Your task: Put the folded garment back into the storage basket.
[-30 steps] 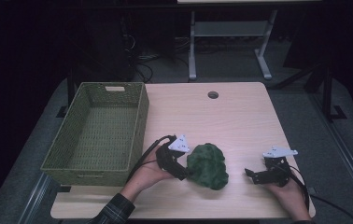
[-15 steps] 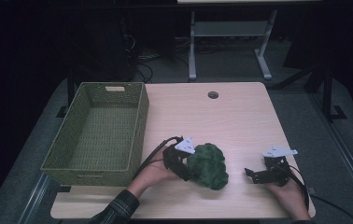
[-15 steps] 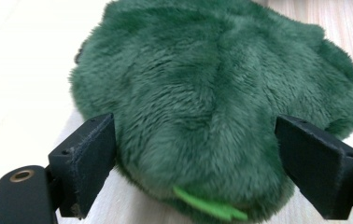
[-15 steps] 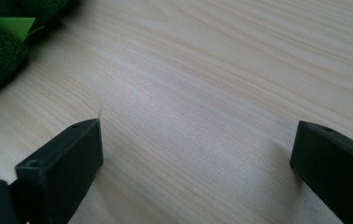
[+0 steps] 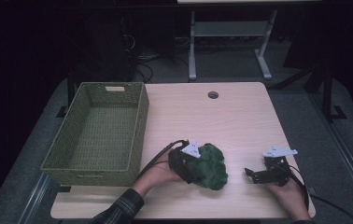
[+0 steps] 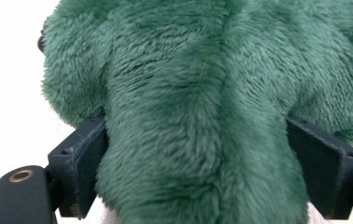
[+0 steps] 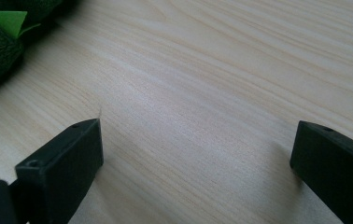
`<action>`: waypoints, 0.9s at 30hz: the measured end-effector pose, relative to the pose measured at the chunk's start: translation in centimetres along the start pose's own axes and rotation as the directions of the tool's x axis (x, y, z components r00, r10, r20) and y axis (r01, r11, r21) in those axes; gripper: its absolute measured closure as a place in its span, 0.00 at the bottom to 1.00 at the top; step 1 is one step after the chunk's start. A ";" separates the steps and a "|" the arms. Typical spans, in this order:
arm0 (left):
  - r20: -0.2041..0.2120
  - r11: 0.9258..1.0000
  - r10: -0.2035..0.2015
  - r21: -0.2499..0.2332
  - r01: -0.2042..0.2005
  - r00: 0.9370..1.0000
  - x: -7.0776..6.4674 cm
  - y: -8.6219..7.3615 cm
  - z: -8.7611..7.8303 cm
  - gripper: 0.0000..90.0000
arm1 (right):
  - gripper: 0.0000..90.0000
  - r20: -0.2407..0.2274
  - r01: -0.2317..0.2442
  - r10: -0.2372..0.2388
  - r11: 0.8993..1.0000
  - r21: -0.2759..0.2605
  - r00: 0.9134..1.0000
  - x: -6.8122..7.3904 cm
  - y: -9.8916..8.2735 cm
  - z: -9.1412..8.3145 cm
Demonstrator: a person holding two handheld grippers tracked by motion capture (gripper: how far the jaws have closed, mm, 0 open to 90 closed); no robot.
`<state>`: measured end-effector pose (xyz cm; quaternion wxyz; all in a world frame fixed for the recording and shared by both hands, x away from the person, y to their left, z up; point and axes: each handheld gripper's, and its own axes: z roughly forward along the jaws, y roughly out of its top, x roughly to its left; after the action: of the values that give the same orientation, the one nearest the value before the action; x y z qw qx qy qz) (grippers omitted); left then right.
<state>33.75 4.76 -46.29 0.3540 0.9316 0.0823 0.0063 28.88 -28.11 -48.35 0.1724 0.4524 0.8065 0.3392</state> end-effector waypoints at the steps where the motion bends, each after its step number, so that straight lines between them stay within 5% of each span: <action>1: 0.003 1.000 0.000 0.003 0.000 1.000 0.0 0.0 0.1 0.15 | 0.02 0.000 0.001 -0.001 1.000 0.000 1.000 0.0 0.0 0.0; 9: 0.000 0.999 0.009 0.042 -0.009 1.000 0.0 0.0 0.5 0.16 | 0.03 0.002 -0.001 0.001 1.000 0.000 1.000 0.0 0.0 0.0; 15: -0.008 0.998 0.009 0.059 -0.008 1.000 -0.2 0.2 0.3 0.27 | 0.03 0.003 -0.003 0.003 1.000 0.000 1.000 0.0 0.0 0.0; 27: 0.010 0.990 -0.023 0.139 0.021 1.000 -0.6 1.3 -0.2 0.74 | 0.03 0.004 -0.004 0.004 1.000 0.000 1.000 0.0 0.0 0.0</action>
<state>33.36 3.81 -45.25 0.2890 0.9530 0.0908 -0.0090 28.88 -28.07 -48.36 0.1734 0.4548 0.8053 0.3385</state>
